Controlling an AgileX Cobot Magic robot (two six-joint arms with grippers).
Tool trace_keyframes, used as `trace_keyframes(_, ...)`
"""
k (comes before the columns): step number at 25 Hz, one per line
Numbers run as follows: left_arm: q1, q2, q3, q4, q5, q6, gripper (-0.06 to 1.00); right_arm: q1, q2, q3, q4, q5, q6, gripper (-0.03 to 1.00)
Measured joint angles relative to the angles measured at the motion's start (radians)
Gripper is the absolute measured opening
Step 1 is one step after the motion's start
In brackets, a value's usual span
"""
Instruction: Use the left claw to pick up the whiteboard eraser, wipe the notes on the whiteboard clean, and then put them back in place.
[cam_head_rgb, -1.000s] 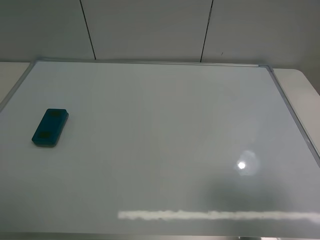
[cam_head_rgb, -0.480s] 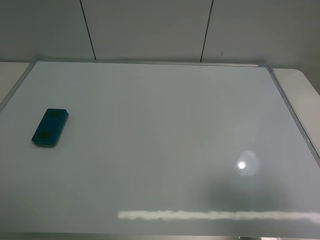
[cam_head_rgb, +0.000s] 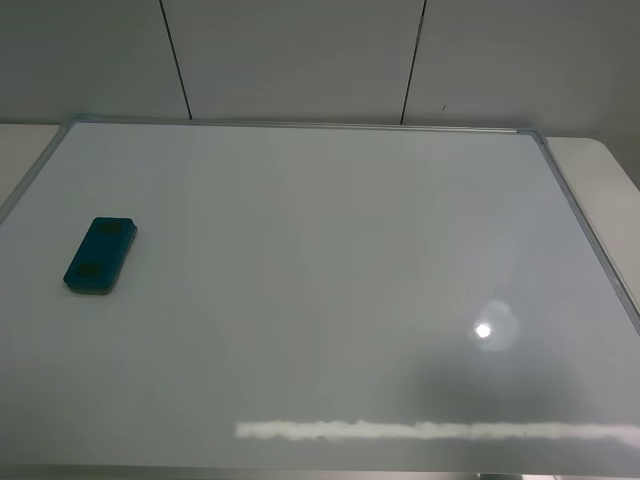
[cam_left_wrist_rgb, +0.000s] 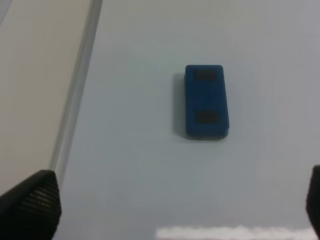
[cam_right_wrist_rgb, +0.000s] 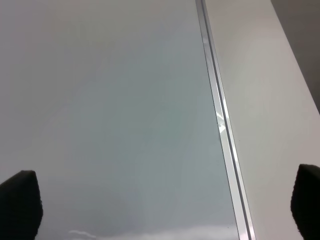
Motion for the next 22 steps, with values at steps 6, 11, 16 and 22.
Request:
trace_keyframes(6,0.0,0.0,0.0,-0.001,0.0,0.0,0.99,0.0,0.0,0.0,0.0,0.0,0.0,0.99)
trace_keyframes(11,0.0,0.0,0.0,-0.001,0.0,0.0,0.99,0.0,0.0,0.0,0.0,0.0,0.0,0.99)
trace_keyframes(16,0.0,0.0,0.0,-0.001,0.0,0.0,0.99,0.0,0.0,0.0,0.0,0.0,0.0,0.99)
trace_keyframes(22,0.0,0.0,0.0,-0.001,0.0,0.0,0.99,0.0,0.0,0.0,0.0,0.0,0.0,0.99)
